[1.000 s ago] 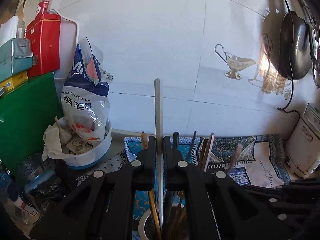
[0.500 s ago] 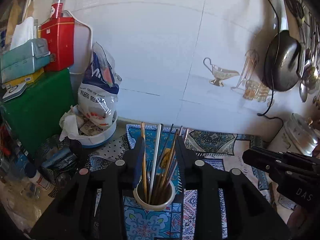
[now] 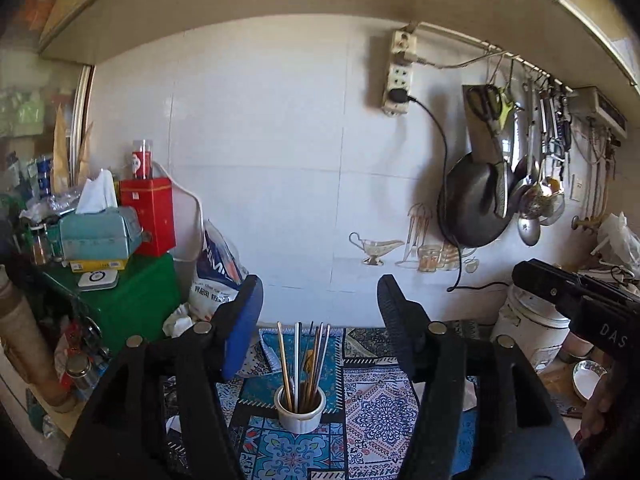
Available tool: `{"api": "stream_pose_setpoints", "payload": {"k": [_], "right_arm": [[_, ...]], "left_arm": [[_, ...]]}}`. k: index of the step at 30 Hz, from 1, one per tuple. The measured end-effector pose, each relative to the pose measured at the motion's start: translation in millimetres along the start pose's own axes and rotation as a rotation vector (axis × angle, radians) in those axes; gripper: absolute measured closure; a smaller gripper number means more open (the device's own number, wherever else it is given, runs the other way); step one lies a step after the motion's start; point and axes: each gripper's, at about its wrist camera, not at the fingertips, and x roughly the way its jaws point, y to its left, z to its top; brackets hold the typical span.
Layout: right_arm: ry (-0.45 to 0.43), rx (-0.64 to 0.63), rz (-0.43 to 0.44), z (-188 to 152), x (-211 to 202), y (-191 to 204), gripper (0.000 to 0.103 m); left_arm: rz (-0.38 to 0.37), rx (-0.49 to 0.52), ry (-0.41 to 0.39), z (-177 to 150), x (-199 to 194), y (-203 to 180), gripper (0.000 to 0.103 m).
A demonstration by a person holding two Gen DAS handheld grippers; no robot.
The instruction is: Organize utensils
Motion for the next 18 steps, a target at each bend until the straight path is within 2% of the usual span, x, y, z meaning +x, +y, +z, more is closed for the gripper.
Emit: {"api": "stream_pose_setpoints", "payload": {"k": [2, 3, 5, 7, 9, 11, 14, 18], "right_arm": [[-0.046, 0.006, -0.034, -2.1, -25.8, 10.8, 0.061], [-0.061, 0.012, -0.052, -3.6, -33.5, 15.0, 0.056], [-0.083, 0.026, -0.09, -9.5, -51.5, 25.6, 0.033], [-0.097, 0.03, -0.127, -16.8, -67.4, 34.4, 0.025], [-0.096, 0.01, -0.173, -25.9, -80.2, 42.0, 0.016], [-0.089, -0.012, -0.216, -35.2, -88.4, 49.1, 0.006], [-0.074, -0.011, -0.238, -47.1, -102.0, 54.2, 0.001], [-0.055, -0.002, -0.258, -56.5, -112.2, 58.0, 0.0]], "left_arm": [[-0.011, 0.011, -0.016, -0.7, -21.7, -3.4, 0.036], [-0.017, 0.015, -0.02, -1.9, -32.7, -4.3, 0.031], [-0.014, 0.023, -0.029, -5.9, -54.1, -5.5, 0.02], [-0.009, 0.022, -0.036, -13.0, -73.1, -5.3, 0.008], [-0.009, 0.025, -0.038, -21.6, -90.4, -4.1, 0.003], [0.007, 0.038, -0.039, -30.4, -103.8, -5.0, 0.001], [0.022, 0.041, -0.027, -41.2, -118.1, -5.0, 0.001], [0.016, 0.026, -0.02, -50.7, -130.6, -4.7, 0.001]]}}
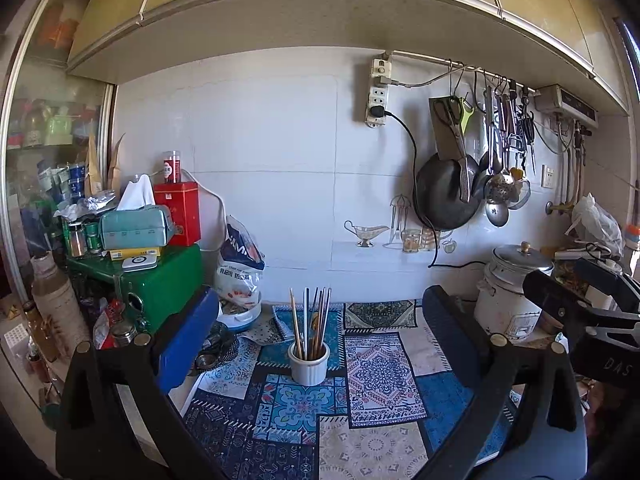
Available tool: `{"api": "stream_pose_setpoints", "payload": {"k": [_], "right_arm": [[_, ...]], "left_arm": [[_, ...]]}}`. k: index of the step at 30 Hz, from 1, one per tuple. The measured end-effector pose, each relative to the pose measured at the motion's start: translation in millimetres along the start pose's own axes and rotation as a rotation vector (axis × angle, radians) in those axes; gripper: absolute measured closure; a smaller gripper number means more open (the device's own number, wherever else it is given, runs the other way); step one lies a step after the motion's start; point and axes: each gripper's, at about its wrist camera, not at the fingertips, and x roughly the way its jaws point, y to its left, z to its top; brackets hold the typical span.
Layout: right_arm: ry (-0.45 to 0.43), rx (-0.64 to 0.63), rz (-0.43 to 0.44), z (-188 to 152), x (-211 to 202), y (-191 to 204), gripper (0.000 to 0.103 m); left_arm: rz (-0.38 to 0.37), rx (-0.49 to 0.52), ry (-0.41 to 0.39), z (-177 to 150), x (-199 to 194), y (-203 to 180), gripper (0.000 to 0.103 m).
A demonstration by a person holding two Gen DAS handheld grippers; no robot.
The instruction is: Organize utensils
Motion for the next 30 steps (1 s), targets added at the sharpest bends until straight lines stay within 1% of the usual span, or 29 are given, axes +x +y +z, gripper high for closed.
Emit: {"api": "stream_pose_setpoints", "payload": {"k": [4, 11, 19, 30], "right_arm": [[0.01, 0.012, -0.007, -0.8, -5.2, -3.8, 0.0], [0.008, 0.0, -0.017, -3.3, -14.1, -3.7, 0.0], [0.016, -0.002, 0.004, -2.2, -13.5, -4.1, 0.0], [0.03, -0.005, 0.003, -1.5, -7.6, -2.4, 0.0]], "left_arm": [[0.011, 0.003, -0.01, -4.2, -7.1, -1.8, 0.001], [0.01, -0.004, -0.004, -6.8, -6.0, -4.0, 0.001], [0.008, -0.007, 0.006, -7.1, -0.3, -5.4, 0.001], [0.018, 0.005, 0.022, -11.2, 9.5, -8.1, 0.001]]}}
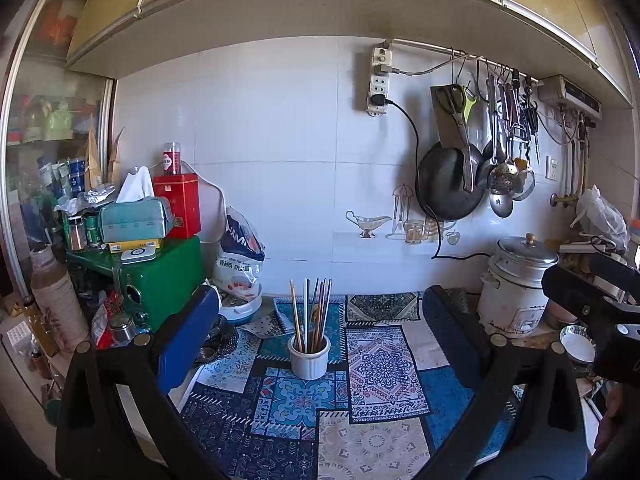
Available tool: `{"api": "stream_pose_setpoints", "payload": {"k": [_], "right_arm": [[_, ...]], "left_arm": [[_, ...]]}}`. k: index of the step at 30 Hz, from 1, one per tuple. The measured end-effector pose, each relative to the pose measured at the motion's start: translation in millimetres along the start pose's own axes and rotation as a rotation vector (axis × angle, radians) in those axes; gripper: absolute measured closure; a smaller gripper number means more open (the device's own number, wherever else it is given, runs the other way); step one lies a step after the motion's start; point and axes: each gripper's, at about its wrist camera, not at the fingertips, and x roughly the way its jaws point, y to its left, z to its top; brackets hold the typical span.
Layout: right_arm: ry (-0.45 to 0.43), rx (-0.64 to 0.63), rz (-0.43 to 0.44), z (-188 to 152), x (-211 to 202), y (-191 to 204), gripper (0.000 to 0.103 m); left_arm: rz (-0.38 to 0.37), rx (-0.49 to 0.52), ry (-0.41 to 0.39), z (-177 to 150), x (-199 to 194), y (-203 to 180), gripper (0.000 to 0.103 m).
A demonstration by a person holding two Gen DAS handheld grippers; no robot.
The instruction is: Organize utensils
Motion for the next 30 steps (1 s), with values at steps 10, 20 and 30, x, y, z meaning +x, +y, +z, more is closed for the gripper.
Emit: {"api": "stream_pose_setpoints", "payload": {"k": [10, 20, 30], "right_arm": [[0.006, -0.005, -0.008, -0.7, 2.6, -0.2, 0.0], [0.003, -0.004, -0.02, -1.2, 1.4, -1.0, 0.0], [0.001, -0.002, -0.026, 0.2, -0.1, -2.9, 0.0]], "left_arm": [[0.004, 0.005, 0.0, 0.4, 3.7, -0.4, 0.001], [-0.009, 0.012, -0.007, 1.2, 3.0, -1.7, 0.001], [-0.022, -0.001, -0.012, 3.5, 0.1, -0.4, 0.001]]}}
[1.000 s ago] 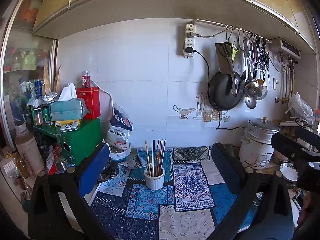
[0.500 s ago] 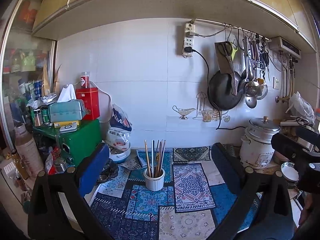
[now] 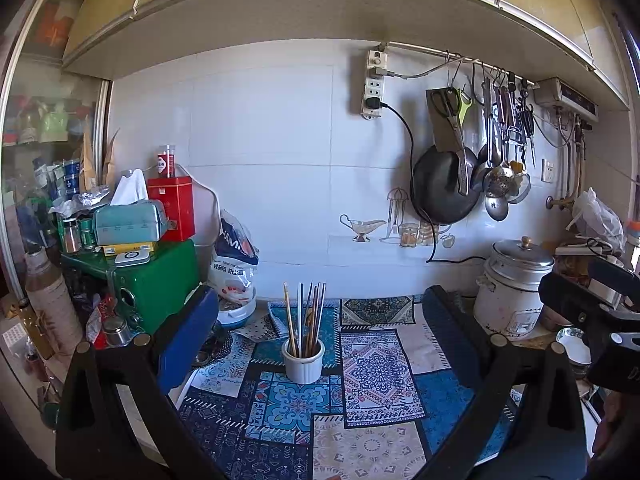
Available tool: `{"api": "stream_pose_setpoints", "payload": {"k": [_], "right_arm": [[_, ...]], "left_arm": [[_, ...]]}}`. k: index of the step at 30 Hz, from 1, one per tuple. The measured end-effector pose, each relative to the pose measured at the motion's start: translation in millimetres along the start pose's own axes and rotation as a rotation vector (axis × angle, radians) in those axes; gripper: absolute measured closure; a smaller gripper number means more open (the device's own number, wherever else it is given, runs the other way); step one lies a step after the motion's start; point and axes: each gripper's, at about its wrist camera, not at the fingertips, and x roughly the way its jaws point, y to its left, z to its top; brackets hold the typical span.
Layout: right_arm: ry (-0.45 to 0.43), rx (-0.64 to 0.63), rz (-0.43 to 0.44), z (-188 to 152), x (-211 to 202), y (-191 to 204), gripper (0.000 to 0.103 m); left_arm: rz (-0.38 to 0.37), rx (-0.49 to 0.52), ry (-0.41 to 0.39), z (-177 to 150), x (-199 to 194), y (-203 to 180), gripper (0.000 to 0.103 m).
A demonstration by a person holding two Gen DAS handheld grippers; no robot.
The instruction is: Organize utensils
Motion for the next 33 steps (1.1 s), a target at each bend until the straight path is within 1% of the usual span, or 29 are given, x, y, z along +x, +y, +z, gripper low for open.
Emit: {"api": "stream_pose_setpoints", "payload": {"k": [7, 10, 22, 28, 33], "right_arm": [[-0.003, 0.004, 0.0, 1.0, -0.6, -0.7, 0.0], [-0.005, 0.003, -0.001, 1.5, -0.9, -0.3, 0.0], [0.002, 0.002, 0.004, 3.0, 7.1, 0.4, 0.0], [0.006, -0.002, 0.005, 4.7, 17.5, 0.5, 0.0], [0.021, 0.001, 0.012, 5.6, 32.5, -2.2, 0.0]], "left_arm": [[-0.004, -0.015, 0.001, 1.5, -1.9, 0.9, 0.001], [-0.017, -0.016, 0.008, 2.6, -1.9, 1.0, 0.001], [-0.018, -0.01, 0.007, 2.9, 0.9, 0.3, 0.001], [-0.013, -0.001, 0.006, 3.1, 10.3, -3.3, 0.001], [-0.006, 0.001, 0.018, 3.2, 27.1, -3.5, 0.001]]}}
